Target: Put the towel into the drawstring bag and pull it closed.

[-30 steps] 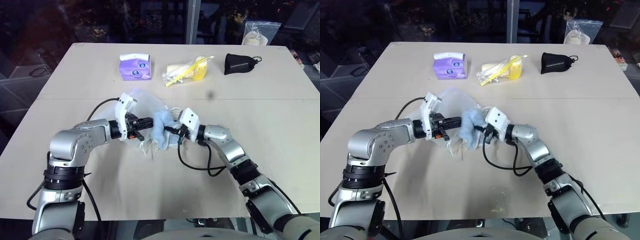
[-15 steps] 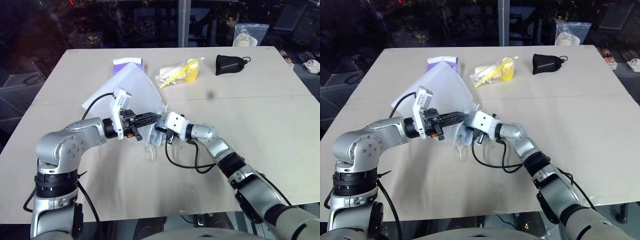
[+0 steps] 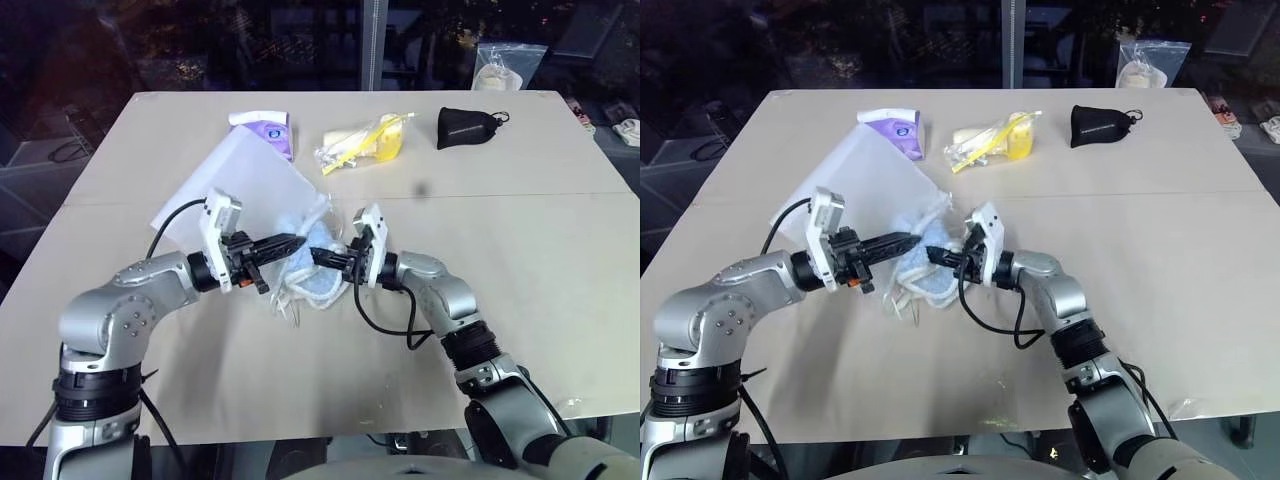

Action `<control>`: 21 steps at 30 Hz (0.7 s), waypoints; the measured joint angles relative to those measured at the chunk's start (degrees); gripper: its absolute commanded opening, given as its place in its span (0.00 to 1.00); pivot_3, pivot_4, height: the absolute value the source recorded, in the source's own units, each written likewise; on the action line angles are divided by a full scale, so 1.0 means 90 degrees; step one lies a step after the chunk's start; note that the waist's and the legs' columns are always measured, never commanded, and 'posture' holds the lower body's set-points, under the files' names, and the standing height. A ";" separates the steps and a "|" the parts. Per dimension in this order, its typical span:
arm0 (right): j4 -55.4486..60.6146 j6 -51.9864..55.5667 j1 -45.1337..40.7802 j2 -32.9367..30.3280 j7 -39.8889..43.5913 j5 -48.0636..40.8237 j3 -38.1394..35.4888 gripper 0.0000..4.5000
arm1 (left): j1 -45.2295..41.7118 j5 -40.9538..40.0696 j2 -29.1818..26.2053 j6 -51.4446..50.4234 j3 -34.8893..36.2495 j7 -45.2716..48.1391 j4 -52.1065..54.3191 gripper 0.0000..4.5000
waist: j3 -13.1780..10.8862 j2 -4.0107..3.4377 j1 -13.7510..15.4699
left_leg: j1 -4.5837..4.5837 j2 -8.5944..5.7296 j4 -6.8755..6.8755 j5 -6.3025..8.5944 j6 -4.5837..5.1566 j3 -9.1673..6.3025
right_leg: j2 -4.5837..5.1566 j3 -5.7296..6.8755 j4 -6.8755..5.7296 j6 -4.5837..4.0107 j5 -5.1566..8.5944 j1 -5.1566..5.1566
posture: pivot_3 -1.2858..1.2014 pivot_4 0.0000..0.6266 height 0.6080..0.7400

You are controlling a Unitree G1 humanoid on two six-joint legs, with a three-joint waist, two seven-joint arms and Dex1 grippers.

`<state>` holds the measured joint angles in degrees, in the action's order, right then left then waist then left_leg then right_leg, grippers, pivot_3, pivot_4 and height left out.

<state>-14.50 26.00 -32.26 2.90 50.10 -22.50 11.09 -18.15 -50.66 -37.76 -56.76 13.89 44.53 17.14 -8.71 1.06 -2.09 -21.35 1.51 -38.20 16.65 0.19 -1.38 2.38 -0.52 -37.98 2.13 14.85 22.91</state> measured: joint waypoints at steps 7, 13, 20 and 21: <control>0.0061 0.0961 -0.0146 0.0548 -0.0280 -0.0844 -0.0433 0.01 | -0.0200 -0.1181 0.0093 -0.0828 -0.0103 -0.0055 0.0328 0.00 | 0.0001 0.0002 -0.0029 | -0.0059 -0.0025 0.0001 -0.0003 -0.0006 -0.0045 | -0.0006 -0.0017 -0.0008 0.0002 -0.0002 0.0065 | 0.52 0.24 1.00; 0.0060 0.1767 -0.0249 0.0571 -0.1600 -0.3013 -0.2145 0.01 | -0.0079 -0.2219 0.0175 -0.1359 -0.0080 -0.0568 0.0400 0.00 | 0.0000 0.0000 0.0025 | -0.0068 -0.0039 -0.0004 -0.0002 -0.0003 -0.0053 | 0.0022 -0.0006 -0.0002 0.0009 -0.0006 0.0063 | 0.52 0.24 1.00; 0.0814 0.2254 -0.0224 0.0530 -0.2686 -0.3833 -0.2435 0.01 | -0.0285 -0.1489 0.0224 -0.0631 -0.0374 -0.0911 0.0338 0.00 | -0.0003 -0.0005 -0.0021 | -0.0063 -0.0059 0.0003 -0.0004 -0.0005 -0.0059 | -0.0012 -0.0018 -0.0006 0.0010 -0.0006 0.0071 | 0.52 0.24 1.00; 0.1029 0.2364 -0.0176 0.0524 -0.2783 -0.3904 -0.2419 0.01 | -0.0345 -0.1041 0.0195 -0.0300 -0.0553 -0.0891 0.0263 0.00 | -0.0003 -0.0004 -0.0018 | -0.0062 -0.0059 0.0006 -0.0004 -0.0006 -0.0059 | -0.0014 -0.0019 -0.0005 0.0010 -0.0006 0.0072 | 0.52 0.24 1.00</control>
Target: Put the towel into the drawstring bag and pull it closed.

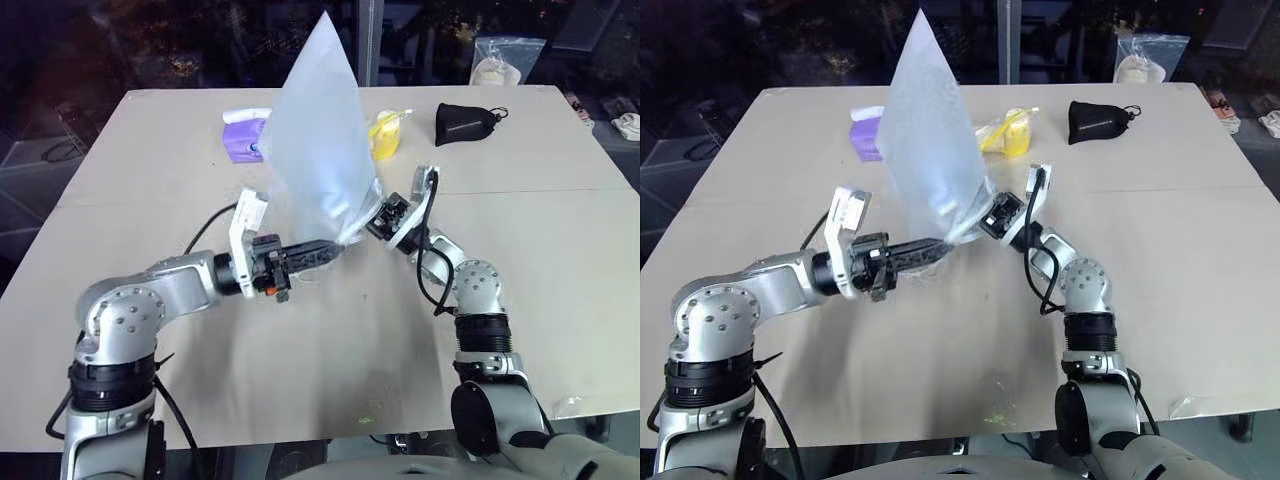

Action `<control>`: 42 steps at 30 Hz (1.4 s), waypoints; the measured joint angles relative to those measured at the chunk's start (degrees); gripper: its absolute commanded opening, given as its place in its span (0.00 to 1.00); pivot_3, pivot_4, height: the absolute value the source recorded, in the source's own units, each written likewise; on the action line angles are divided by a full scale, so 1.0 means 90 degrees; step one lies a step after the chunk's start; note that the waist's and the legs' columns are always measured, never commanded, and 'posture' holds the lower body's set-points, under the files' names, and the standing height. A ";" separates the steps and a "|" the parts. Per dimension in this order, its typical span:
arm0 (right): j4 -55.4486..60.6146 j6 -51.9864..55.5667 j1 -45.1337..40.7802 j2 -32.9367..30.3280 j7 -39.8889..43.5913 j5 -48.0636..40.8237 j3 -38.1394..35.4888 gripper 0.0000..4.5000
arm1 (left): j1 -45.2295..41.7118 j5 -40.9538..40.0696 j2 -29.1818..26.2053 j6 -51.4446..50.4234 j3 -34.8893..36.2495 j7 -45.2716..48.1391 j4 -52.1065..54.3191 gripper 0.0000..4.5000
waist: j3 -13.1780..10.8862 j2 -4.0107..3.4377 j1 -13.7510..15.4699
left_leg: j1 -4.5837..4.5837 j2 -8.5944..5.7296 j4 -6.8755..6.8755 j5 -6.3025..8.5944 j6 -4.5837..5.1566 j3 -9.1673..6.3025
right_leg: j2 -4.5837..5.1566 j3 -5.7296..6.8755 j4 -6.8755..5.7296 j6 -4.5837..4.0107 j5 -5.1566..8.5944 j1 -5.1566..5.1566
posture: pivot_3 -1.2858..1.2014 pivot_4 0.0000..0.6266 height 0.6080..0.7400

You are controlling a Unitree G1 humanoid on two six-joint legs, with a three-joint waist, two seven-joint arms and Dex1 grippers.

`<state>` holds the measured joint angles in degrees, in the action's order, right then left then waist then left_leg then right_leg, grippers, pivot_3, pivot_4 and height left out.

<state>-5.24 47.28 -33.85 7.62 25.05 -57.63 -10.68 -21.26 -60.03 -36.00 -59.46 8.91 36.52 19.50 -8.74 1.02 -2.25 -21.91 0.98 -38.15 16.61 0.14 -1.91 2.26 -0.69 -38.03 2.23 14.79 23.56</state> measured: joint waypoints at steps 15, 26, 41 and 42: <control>-0.0119 -0.0642 0.0002 0.0055 -0.1826 -0.1394 -0.0614 0.01 | -0.0301 0.0753 0.0452 0.0774 -0.0807 0.0519 0.0185 0.00 | -0.0001 -0.0001 -0.0004 | -0.0007 0.0007 0.0001 0.0003 0.0005 0.0007 | 0.0001 -0.0015 0.0005 0.0002 -0.0001 0.0007 | 0.52 0.24 1.00; -0.0383 -0.3438 -0.0053 -0.0615 -0.0335 0.3306 0.2471 0.01 | -0.0603 -0.0075 0.1264 0.0120 -0.0554 -0.0489 -0.0029 0.00 | 0.0000 0.0001 -0.0006 | 0.0001 -0.0011 -0.0007 -0.0008 -0.0013 -0.0005 | -0.0016 -0.0029 0.0004 0.0015 -0.0009 0.0010 | 0.52 0.24 1.00; 0.1052 -0.1492 0.0363 -0.2087 0.0651 0.3565 0.2866 0.72 | -0.0626 -0.0093 0.0384 -0.0018 -0.0496 0.0141 -0.0809 0.00 | -0.0001 0.0003 0.0024 | -0.0004 -0.0034 -0.0010 -0.0001 -0.0002 -0.0011 | 0.0002 -0.0029 0.0010 0.0019 -0.0011 0.0010 | 0.52 0.24 1.00; 0.1161 -0.1391 0.0370 -0.2170 0.0651 0.3616 0.2909 0.72 | -0.0632 -0.0092 0.0363 -0.0017 -0.0537 0.0205 -0.0849 0.00 | -0.0001 0.0003 0.0016 | -0.0002 -0.0034 -0.0010 -0.0001 -0.0001 -0.0012 | 0.0002 -0.0029 0.0007 0.0019 -0.0011 0.0010 | 0.52 0.24 1.00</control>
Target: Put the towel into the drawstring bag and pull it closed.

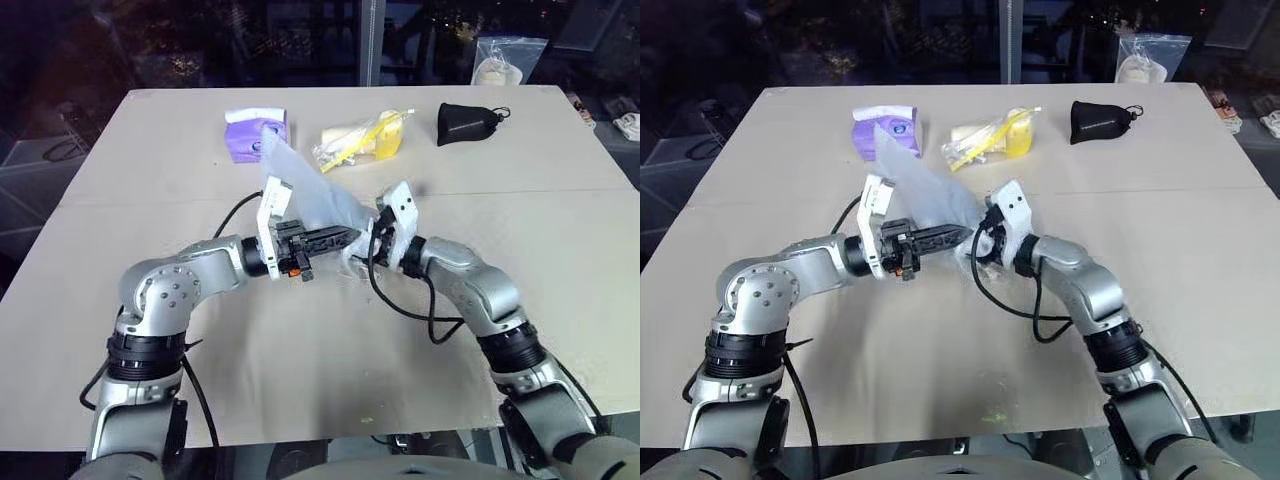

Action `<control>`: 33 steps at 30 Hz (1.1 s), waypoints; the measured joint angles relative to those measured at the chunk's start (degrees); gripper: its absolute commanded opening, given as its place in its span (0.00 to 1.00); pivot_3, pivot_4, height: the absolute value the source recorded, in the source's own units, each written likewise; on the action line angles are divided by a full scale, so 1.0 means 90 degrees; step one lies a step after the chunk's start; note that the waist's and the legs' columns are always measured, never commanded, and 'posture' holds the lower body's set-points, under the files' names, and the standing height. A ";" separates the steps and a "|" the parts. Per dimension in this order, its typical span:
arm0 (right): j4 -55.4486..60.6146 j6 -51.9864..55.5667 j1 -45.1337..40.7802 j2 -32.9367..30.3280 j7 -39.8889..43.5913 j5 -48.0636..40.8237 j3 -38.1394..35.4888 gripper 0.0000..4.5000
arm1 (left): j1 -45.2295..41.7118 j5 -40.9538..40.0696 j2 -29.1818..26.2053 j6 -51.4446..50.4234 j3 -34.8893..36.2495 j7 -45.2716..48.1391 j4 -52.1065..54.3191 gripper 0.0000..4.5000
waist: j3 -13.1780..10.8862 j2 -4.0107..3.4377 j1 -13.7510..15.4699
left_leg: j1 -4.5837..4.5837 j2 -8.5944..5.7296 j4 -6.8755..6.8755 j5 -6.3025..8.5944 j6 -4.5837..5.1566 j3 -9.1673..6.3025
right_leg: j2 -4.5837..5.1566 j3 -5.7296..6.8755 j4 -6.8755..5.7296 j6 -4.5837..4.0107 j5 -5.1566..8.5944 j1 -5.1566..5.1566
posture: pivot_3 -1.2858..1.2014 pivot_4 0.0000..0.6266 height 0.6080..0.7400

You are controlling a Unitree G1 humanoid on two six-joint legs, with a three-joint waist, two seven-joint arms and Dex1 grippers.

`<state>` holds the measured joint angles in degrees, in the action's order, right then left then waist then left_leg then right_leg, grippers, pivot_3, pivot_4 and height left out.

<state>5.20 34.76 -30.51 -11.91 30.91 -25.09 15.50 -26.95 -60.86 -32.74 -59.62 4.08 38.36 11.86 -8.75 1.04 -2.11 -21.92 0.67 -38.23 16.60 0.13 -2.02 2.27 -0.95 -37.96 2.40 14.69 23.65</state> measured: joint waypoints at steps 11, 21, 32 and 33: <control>-0.0070 0.1401 -0.0510 0.0780 -0.1007 -0.0595 -0.0954 0.99 | -0.0611 0.0222 -0.0110 0.0196 -0.0015 0.0067 -0.0260 0.00 | -0.0001 0.0001 -0.0010 | -0.0001 -0.0007 0.0001 -0.0001 0.0000 -0.0011 | 0.0002 0.0001 0.0003 0.0000 0.0000 0.0000 | 0.52 0.24 1.00; -0.1143 0.0369 -0.0813 0.0760 -0.1564 0.0761 -0.0320 0.99 | -0.0515 0.1101 0.0069 0.0725 -0.0266 0.0126 -0.0257 0.00 | -0.0001 0.0002 -0.0016 | -0.0004 -0.0008 0.0004 -0.0013 -0.0022 -0.0010 | 0.0003 -0.0005 0.0000 0.0001 -0.0001 0.0007 | 0.52 0.24 1.00; -0.1558 0.1258 -0.0963 0.1408 -0.1924 -0.0021 -0.1263 0.99 | -0.0328 0.1219 0.0065 0.0865 -0.0261 0.0304 -0.0253 0.00 | -0.0002 0.0001 -0.0032 | -0.0003 -0.0007 0.0006 -0.0005 -0.0008 -0.0013 | 0.0003 -0.0005 -0.0001 0.0001 -0.0001 0.0008 | 0.52 0.24 1.00; -0.1561 0.1305 -0.0959 0.1435 -0.1917 -0.0105 -0.1309 0.99 | -0.0300 0.1254 0.0030 0.0913 -0.0261 0.0366 -0.0253 0.00 | -0.0002 0.0001 -0.0029 | -0.0003 -0.0007 0.0006 -0.0006 -0.0009 -0.0013 | 0.0002 -0.0004 -0.0001 0.0001 -0.0001 0.0008 | 0.52 0.24 1.00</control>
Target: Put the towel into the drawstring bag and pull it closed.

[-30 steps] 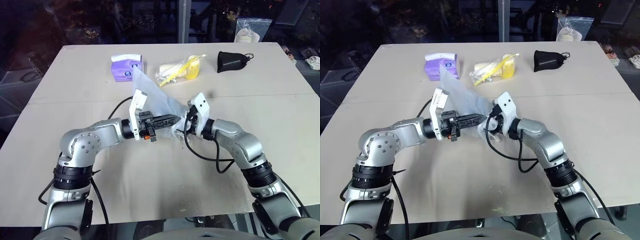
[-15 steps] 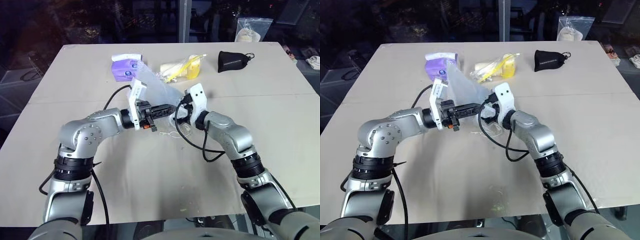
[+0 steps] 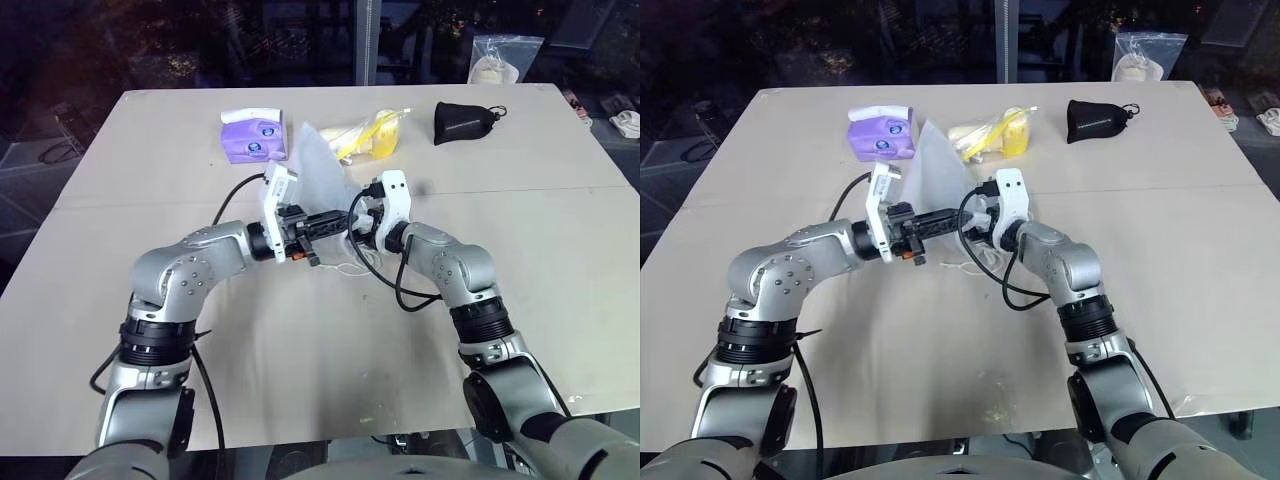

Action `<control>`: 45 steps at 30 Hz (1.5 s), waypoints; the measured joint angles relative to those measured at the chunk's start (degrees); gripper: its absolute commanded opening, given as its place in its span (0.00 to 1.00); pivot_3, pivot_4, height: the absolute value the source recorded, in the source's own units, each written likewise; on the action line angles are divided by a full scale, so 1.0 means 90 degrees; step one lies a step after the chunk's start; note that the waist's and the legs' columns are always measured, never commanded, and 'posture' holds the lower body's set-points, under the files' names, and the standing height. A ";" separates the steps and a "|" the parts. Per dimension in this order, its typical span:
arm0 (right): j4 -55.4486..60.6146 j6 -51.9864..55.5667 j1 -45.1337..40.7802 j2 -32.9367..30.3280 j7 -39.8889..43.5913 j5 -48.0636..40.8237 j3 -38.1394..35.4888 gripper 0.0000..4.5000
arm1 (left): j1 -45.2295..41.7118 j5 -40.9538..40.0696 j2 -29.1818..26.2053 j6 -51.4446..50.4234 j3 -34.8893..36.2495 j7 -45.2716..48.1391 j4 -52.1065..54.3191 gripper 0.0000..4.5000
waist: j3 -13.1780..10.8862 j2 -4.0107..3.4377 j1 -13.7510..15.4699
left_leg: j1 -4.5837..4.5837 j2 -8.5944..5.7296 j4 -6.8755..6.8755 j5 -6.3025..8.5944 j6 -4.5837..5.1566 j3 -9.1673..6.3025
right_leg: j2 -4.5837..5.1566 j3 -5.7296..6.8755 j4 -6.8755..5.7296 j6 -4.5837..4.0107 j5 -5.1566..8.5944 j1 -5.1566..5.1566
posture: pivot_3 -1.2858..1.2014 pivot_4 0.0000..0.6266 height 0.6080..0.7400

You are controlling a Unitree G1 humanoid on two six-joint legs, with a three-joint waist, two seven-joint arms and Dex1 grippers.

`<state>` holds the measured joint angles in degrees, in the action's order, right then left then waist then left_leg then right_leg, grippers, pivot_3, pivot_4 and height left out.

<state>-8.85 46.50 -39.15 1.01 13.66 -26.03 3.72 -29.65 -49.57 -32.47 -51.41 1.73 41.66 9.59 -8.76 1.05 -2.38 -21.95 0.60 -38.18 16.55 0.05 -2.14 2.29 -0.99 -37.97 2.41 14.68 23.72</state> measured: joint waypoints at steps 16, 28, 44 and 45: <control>0.0037 0.0368 0.0203 -0.0080 -0.0191 -0.0191 -0.0733 0.30 | 0.0046 0.0492 -0.0279 0.0638 0.0366 0.0503 -0.0009 0.00 | 0.0000 0.0000 0.0000 | 0.0000 -0.0003 0.0000 0.0006 0.0011 -0.0002 | 0.0002 0.0002 -0.0001 0.0002 -0.0001 -0.0001 | 0.52 0.24 1.00; 0.0130 0.0345 0.0252 -0.0125 -0.0144 0.0037 -0.0530 0.86 | 0.0700 0.1147 -0.0457 0.0989 -0.0264 0.0770 0.0873 0.00 | 0.0000 0.0000 0.0006 | 0.0003 -0.0003 0.0001 0.0007 0.0012 0.0000 | 0.0001 -0.0003 -0.0002 0.0002 -0.0001 -0.0001 | 0.52 0.24 1.00; 0.0149 0.0367 0.0269 -0.0086 -0.0183 0.0054 -0.0540 0.86 | 0.0699 0.2471 0.0078 0.1597 -0.1219 0.0490 0.0817 0.00 | 0.0000 0.0000 0.0013 | 0.0001 -0.0004 -0.0001 0.0009 0.0015 0.0000 | 0.0001 -0.0003 -0.0003 0.0003 -0.0002 -0.0001 | 0.52 0.24 1.00; 0.0152 0.0368 0.0269 -0.0086 -0.0190 0.0054 -0.0544 0.86 | 0.0692 0.2337 0.0138 0.1463 -0.1175 0.0485 0.0818 0.00 | 0.0000 0.0000 0.0012 | 0.0001 -0.0004 -0.0002 0.0009 0.0015 -0.0001 | 0.0001 -0.0003 -0.0003 0.0003 -0.0002 -0.0001 | 0.52 0.24 1.00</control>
<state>-7.48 49.82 -36.73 0.23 11.95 -25.54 -1.18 -23.42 -28.54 -31.23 -38.24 -8.85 46.03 16.95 -8.76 1.05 -2.27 -21.94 0.57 -38.20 16.63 0.19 -2.14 2.31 -1.01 -37.99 2.44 14.67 23.71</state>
